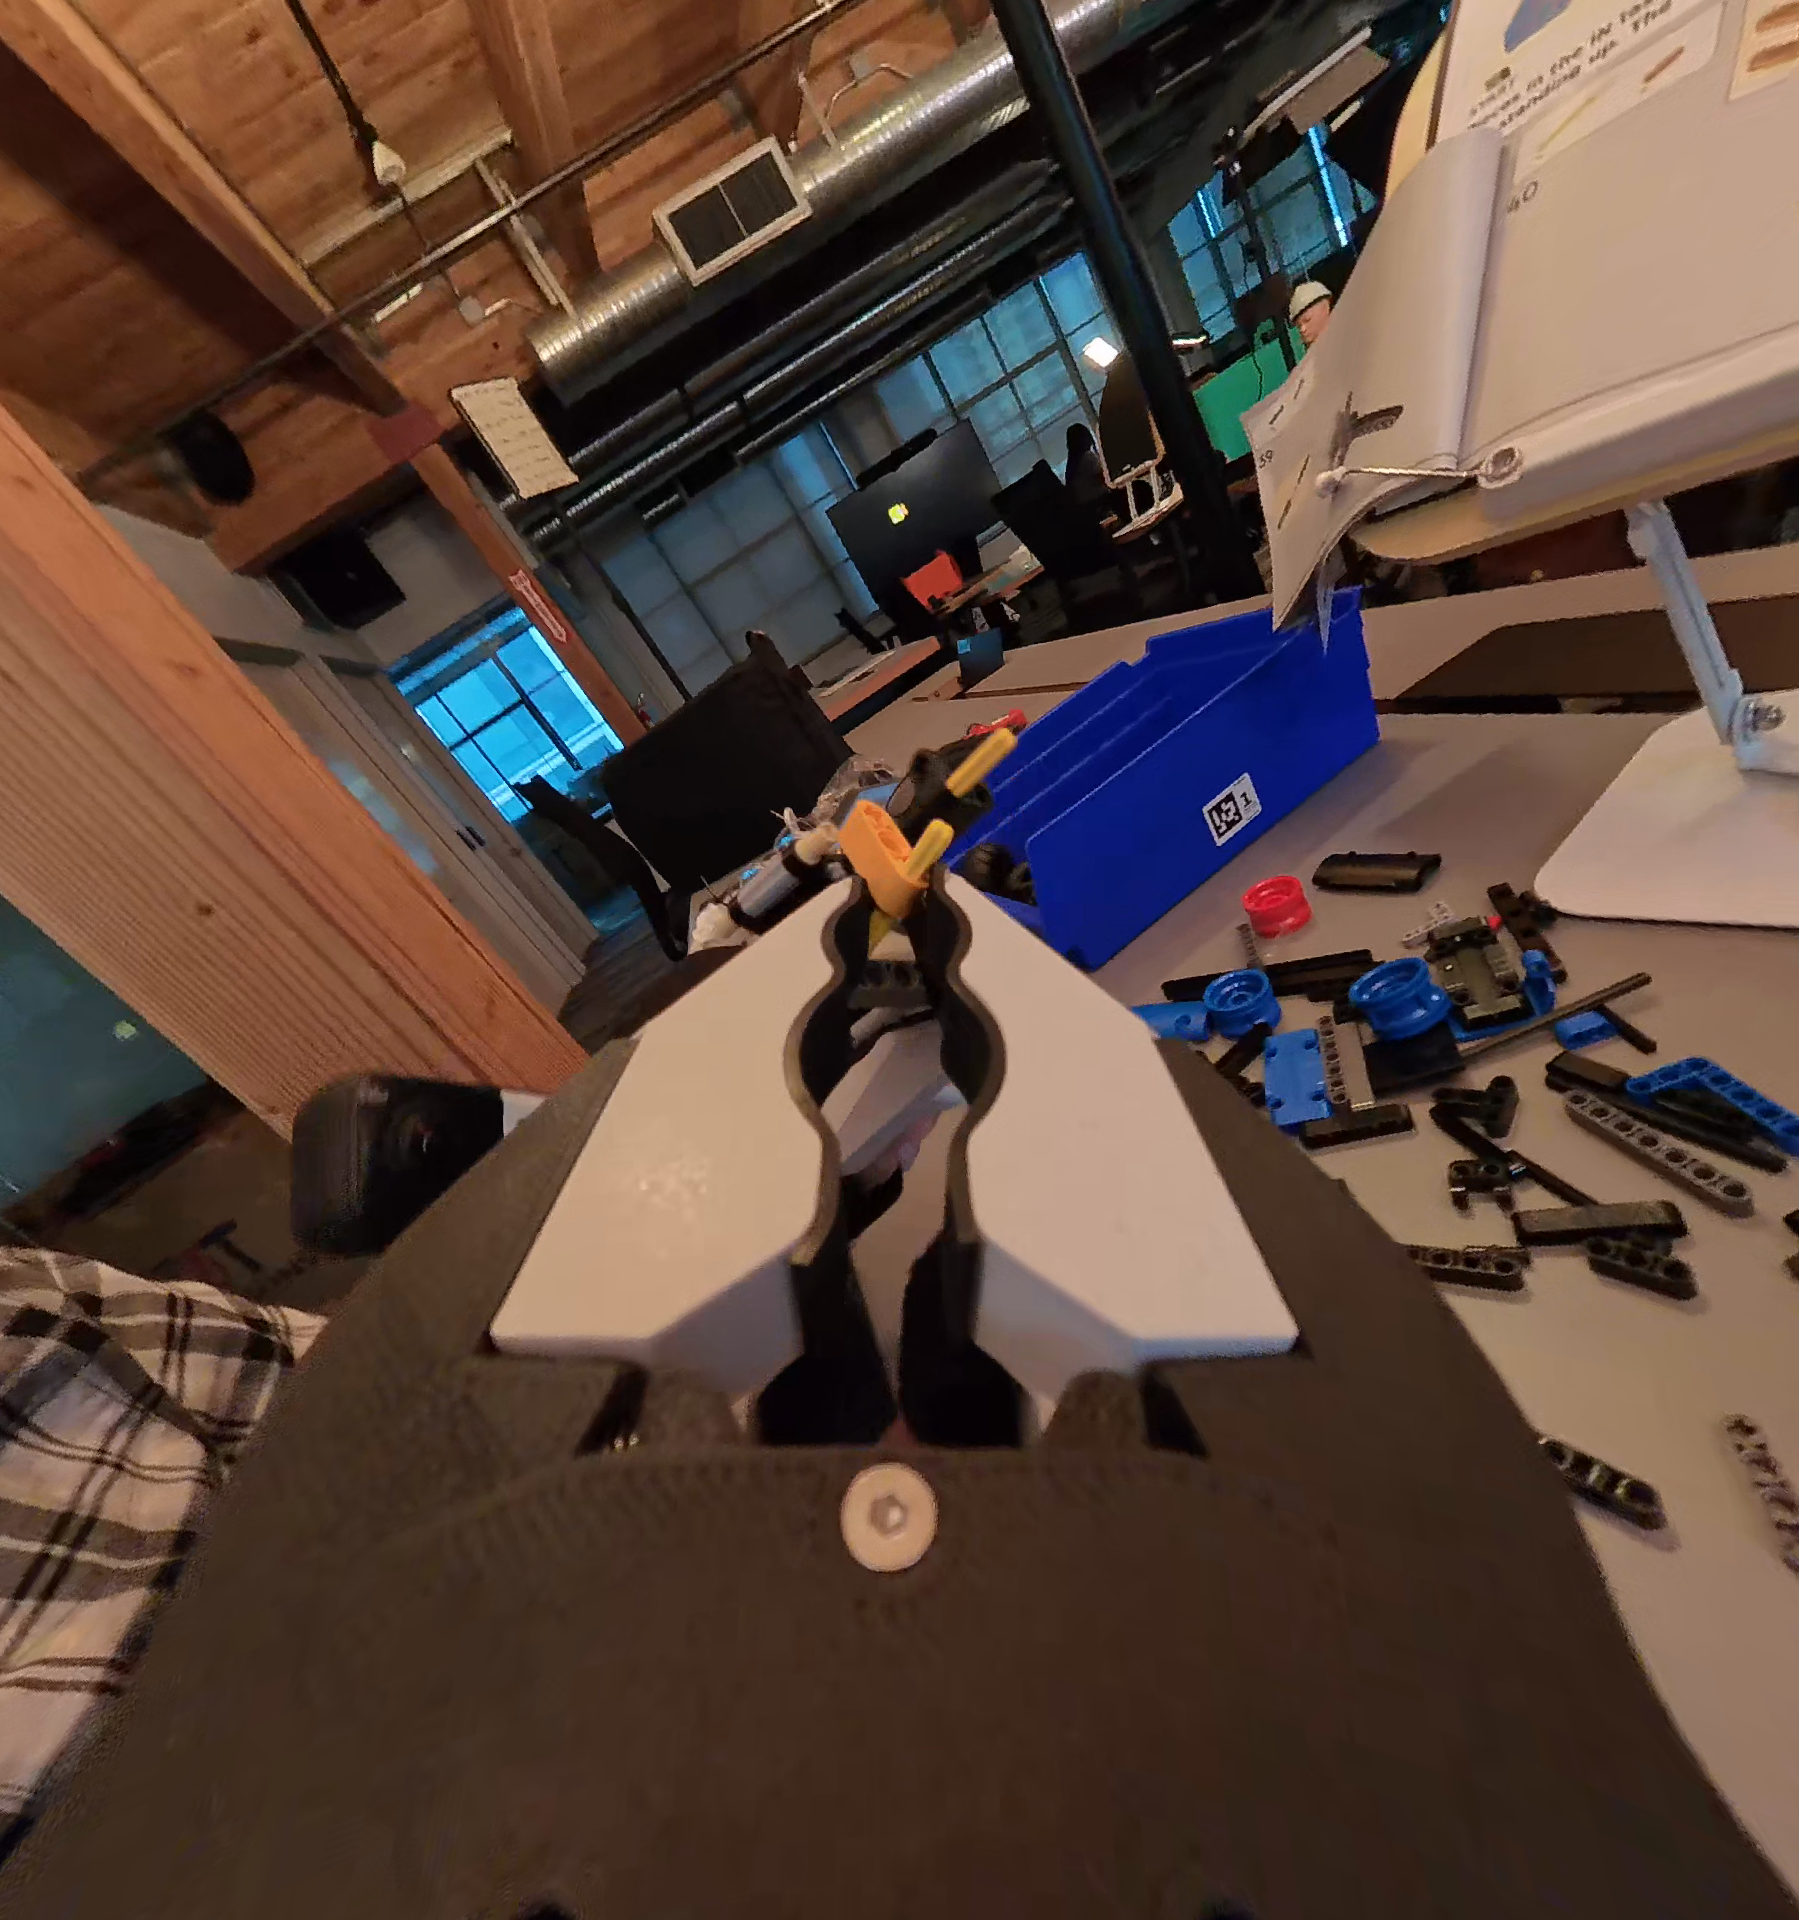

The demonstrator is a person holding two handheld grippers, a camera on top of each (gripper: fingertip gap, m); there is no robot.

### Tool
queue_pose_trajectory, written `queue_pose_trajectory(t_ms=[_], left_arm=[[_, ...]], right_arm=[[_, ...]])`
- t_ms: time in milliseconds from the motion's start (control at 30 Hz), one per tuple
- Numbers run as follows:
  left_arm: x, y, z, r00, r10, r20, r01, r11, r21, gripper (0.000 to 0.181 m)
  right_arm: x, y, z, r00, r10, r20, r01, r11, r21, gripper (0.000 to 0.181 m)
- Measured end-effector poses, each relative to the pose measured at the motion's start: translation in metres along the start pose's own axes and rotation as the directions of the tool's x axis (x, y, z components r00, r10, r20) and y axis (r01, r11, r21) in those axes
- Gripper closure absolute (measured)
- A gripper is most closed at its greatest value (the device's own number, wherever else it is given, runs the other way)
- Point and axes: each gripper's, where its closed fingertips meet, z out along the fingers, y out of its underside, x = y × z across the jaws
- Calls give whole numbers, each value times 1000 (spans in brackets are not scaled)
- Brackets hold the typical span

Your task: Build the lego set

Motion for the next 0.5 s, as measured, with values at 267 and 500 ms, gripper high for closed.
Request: queue_pose_trajectory(t_ms=[267, 500], left_arm=[[-16, -6, -5, 957, 247, 150, -239, 968, -71, 175], [-22, -11, -7, 969, 178, 170, -175, 984, -30, 175]], right_arm=[[-6, 2, -2, 983, 175, 55, -179, 981, 80, 174], [-18, 0, 2, 990, 113, 81, -123, 982, 143, 173]])
